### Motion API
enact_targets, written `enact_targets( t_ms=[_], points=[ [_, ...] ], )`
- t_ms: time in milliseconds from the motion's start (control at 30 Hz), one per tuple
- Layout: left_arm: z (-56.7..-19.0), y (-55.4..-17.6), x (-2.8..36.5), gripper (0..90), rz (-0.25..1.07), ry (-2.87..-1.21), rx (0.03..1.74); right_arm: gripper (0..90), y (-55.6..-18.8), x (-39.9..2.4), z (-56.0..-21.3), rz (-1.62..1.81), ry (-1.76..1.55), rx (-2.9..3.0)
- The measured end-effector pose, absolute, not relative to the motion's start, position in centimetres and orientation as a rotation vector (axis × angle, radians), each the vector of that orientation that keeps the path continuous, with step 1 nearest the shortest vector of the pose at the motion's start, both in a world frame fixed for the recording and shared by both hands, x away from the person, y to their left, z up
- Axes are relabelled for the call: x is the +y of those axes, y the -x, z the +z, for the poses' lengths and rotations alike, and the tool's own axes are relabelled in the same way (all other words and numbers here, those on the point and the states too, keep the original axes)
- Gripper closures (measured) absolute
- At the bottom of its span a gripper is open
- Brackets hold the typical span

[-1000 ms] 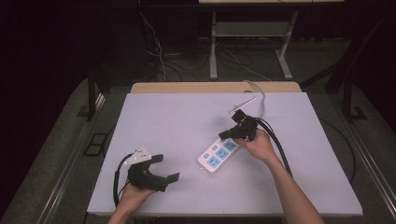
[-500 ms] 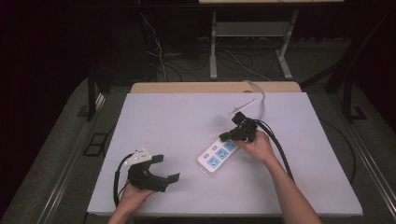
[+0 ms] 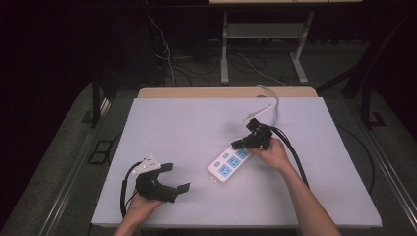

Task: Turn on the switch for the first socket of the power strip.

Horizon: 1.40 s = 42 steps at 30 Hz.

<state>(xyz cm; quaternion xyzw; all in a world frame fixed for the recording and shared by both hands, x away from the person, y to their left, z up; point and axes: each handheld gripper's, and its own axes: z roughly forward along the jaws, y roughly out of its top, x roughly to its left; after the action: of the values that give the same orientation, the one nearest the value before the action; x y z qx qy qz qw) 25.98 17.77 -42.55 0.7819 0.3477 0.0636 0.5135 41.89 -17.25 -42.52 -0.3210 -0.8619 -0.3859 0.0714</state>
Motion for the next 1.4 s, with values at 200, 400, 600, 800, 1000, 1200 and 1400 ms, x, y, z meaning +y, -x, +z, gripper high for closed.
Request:
enact_targets(
  t_ms=[200,400,600,800,1000,1200,1400],
  points=[
    [-42.6,-26.0,17.7,0.0,0.150,-1.887,0.832,90.0,-42.2,-17.4,-42.8,-1.174,0.955,-2.549],
    [-42.6,-26.0,17.7,0.0,0.149,-1.891,0.830,90.0,-42.3,-17.0,-43.0,-1.175,0.936,-2.532],
    [-42.6,-25.9,17.6,0.0,0.149,-1.894,0.826,90.0,-42.2,-16.9,-42.9,-1.160,0.946,-2.575],
    [-42.7,-25.9,17.5,0.0,0.147,-1.902,0.818,90.0,-42.1,-17.1,-43.1,-1.195,0.948,-2.558],
    [-42.7,-26.0,17.6,0.0,0.144,-1.900,0.826,90.0,-42.1,-16.9,-43.0,-1.192,0.955,-2.564],
    [-42.8,-26.1,17.4,0.0,0.140,-1.910,0.820,90.0,-41.8,-16.5,-42.7,-1.167,0.955,-2.615],
    [-42.9,-26.2,17.5,0.0,0.138,-1.906,0.827,90.0,-41.5,-16.3,-42.3,-1.160,0.956,-2.657]
  ],
)
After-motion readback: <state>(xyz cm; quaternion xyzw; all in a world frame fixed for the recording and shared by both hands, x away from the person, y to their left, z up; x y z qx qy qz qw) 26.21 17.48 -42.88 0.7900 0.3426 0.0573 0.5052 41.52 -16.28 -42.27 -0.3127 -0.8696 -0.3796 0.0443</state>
